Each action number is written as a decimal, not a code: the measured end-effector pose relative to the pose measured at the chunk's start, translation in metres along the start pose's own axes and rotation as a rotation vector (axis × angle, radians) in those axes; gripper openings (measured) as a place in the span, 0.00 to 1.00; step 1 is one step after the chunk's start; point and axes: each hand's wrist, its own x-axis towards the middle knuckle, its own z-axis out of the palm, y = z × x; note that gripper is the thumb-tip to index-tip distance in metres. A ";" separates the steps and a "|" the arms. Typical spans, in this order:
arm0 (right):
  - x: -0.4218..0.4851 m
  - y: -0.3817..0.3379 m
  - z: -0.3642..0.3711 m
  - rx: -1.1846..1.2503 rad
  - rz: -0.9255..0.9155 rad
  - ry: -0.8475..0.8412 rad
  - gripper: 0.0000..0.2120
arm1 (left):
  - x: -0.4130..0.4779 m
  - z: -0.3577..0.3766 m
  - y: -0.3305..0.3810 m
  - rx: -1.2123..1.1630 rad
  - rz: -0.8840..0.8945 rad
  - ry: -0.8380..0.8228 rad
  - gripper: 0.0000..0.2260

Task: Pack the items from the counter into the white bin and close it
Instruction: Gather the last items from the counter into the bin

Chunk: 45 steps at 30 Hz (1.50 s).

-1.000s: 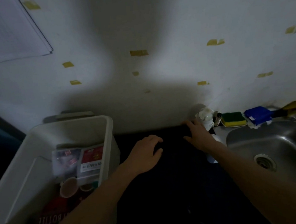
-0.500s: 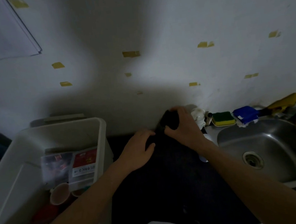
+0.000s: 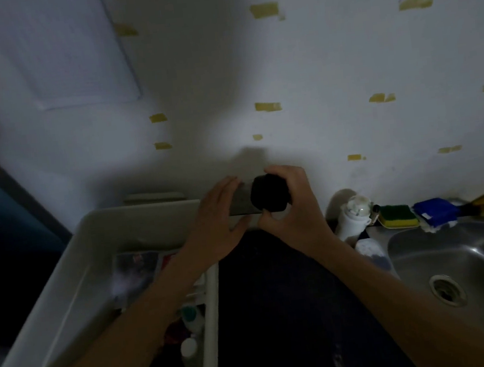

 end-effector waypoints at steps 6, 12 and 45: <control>0.001 -0.027 0.052 0.094 0.052 -0.129 0.32 | -0.033 -0.054 -0.040 0.118 0.012 0.066 0.30; -0.012 -0.053 0.112 0.153 0.127 -0.322 0.30 | -0.081 -0.098 -0.088 0.085 -0.180 -0.084 0.25; -0.130 -0.074 0.275 -0.806 0.214 -1.087 0.26 | -0.241 -0.069 -0.203 0.249 -0.266 -0.602 0.24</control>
